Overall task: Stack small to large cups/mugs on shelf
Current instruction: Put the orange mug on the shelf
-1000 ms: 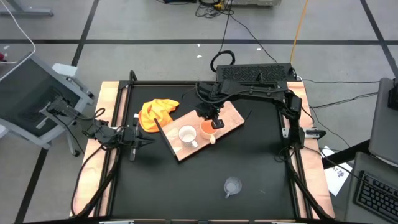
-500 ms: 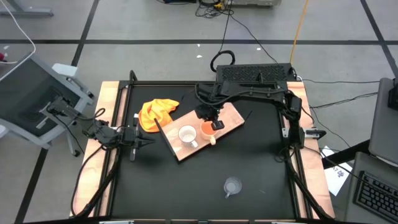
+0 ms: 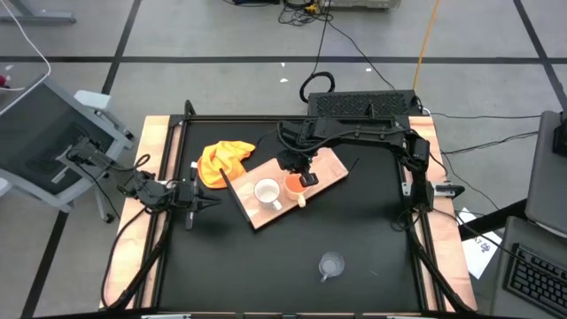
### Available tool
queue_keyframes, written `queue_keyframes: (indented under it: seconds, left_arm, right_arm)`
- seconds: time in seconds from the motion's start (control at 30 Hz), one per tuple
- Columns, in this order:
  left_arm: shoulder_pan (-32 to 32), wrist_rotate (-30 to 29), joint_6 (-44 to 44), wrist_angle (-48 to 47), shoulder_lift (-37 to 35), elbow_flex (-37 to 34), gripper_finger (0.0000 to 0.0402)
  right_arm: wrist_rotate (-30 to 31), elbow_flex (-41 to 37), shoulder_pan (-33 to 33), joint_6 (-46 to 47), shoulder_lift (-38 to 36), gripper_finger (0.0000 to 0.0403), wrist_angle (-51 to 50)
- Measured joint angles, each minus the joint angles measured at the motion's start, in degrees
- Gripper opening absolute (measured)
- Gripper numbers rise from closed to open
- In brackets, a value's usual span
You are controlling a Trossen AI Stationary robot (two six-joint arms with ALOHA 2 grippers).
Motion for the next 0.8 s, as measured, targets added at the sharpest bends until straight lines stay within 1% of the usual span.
queue_keyframes:
  seconds: [0.13, 0.33, 0.6, 0.8]
  left_arm:
    - [0.0, 0.0, 0.0, 0.0, 0.0, 0.0, 0.0031]
    - [0.0, 0.0, 0.0, 0.0, 0.0, 0.0, 0.0031]
    - [0.0, 0.0, 0.0, 0.0, 0.0, 0.0, 0.0031]
    - [0.0, 0.0, 0.0, 0.0, 0.0, 0.0, 0.0031]
  right_arm:
    - [0.0, 0.0, 0.0, -0.1, 0.0, 0.0007, 0.1]
    - [0.1, -0.1, 0.0, 0.0, 0.1, 0.0025, 1.0]
    - [-0.1, -0.1, 0.0, 0.0, 0.1, 0.0039, 1.4]
    - [-0.2, -0.1, 0.0, 0.0, 0.1, 0.0069, 2.1]
